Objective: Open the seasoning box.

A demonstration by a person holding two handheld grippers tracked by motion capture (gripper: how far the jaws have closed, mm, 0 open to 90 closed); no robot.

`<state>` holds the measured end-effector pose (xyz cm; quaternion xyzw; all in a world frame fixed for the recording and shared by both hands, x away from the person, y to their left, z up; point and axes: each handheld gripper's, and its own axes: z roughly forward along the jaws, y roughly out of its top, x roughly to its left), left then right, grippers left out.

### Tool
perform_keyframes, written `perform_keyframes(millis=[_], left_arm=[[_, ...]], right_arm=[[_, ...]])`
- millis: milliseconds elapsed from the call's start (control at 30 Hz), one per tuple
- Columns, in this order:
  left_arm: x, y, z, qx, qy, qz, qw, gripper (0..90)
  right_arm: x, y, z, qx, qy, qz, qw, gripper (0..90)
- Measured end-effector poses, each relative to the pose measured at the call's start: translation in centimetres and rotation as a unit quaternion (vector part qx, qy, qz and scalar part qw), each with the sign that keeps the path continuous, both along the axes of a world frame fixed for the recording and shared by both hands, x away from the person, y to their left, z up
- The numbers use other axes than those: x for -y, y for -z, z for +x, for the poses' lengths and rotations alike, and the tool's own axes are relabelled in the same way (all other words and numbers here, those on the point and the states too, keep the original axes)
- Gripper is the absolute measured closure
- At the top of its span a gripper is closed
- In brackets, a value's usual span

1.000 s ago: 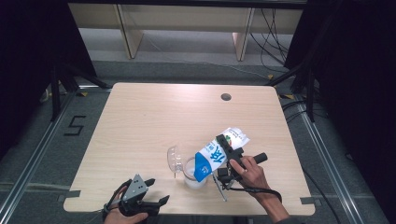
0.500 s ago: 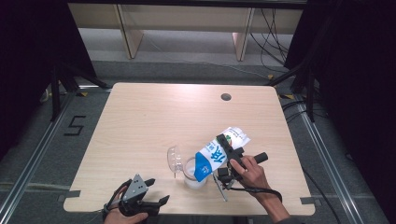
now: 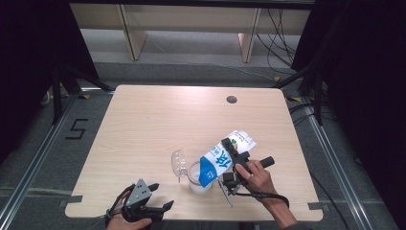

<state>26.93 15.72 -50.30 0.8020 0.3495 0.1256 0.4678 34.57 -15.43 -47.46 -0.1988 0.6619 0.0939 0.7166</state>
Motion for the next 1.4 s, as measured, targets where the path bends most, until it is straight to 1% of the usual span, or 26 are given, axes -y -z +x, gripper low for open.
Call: perform_keyframes(millis=[33, 100, 133, 233, 333, 367, 400, 433, 533, 567, 600, 667, 700, 800, 1300, 1333, 1400], left_arm=[[0.01, 0.00, 0.00, 0.000, 0.000, 0.000, 1.0000, 21.2], [0.00, 0.00, 0.00, 0.000, 0.000, 0.000, 1.0000, 21.2], [0.03, 0.01, -0.01, 0.000, -0.001, -0.002, 1.0000, 21.2], [0.07, 0.02, -0.05, -0.002, -0.004, -0.005, 1.0000, 21.2], [0.04, 0.01, -0.01, 0.000, -0.002, -0.003, 1.0000, 21.2], [-0.01, -0.01, 0.01, 0.001, 0.000, 0.001, 1.0000, 21.2], [0.00, 0.00, -0.01, 0.000, 0.000, 0.000, 1.0000, 21.2], [0.03, 0.01, -0.02, -0.001, -0.002, -0.002, 1.0000, 21.2], [-0.01, -0.01, 0.00, 0.000, 0.000, 0.000, 1.0000, 21.2], [0.00, 0.00, 0.00, 0.000, 0.000, 0.000, 1.0000, 21.2], [0.01, 0.00, 0.00, 0.000, 0.000, 0.000, 1.0000, 21.2], [0.00, -0.01, 0.00, 0.001, 0.000, 0.001, 1.0000, 21.2], [0.01, 0.00, 0.00, 0.000, 0.000, 0.000, 1.0000, 21.2], [0.00, 0.00, -0.01, 0.000, 0.000, 0.000, 1.0000, 21.2], [0.01, 0.00, -0.01, 0.001, 0.000, 0.001, 1.0000, 21.2], [0.01, 0.00, -0.01, 0.001, 0.000, 0.001, 1.0000, 21.2], [0.02, 0.00, -0.01, 0.000, -0.001, 0.000, 1.0000, 21.2]], right_arm=[[0.01, 0.00, -0.07, -0.002, 0.006, 0.001, 1.0000, 65.1], [0.00, -0.01, -0.08, -0.003, 0.006, -0.001, 1.0000, 65.2], [0.01, 0.04, -0.02, 0.003, 0.000, 0.003, 1.0000, 65.3], [-0.01, 0.03, -0.03, 0.004, -0.001, 0.002, 1.0000, 65.6], [-0.01, -0.04, -0.05, 0.004, 0.000, 0.001, 1.0000, 65.7], [-0.03, -0.21, -0.05, 0.010, -0.004, -0.011, 0.9999, 65.8], [-0.03, -0.21, -0.05, 0.010, -0.004, -0.011, 0.9999, 65.8], [0.04, 0.00, -0.03, 0.003, 0.000, -0.001, 1.0000, 65.9], [0.07, 0.01, -0.09, 0.005, 0.004, -0.001, 1.0000, 66.0], [0.07, 0.02, -0.05, 0.001, 0.001, 0.000, 1.0000, 66.1], [-0.05, -0.19, -0.07, 0.010, -0.003, -0.008, 0.9999, 66.1], [-0.07, -0.19, -0.09, 0.011, -0.003, -0.008, 0.9999, 66.3], [-0.03, -0.02, -0.08, 0.002, 0.000, 0.000, 1.0000, 66.5], [-0.04, 0.00, -0.08, -0.001, 0.000, 0.000, 1.0000, 66.7], [-0.03, -0.17, -0.11, 0.003, 0.000, -0.002, 1.0000, 67.6], [-0.07, -0.22, -0.15, 0.000, 0.002, -0.007, 1.0000, 67.7], [-0.08, -0.16, -0.21, -0.002, 0.006, -0.005, 1.0000, 67.8]])
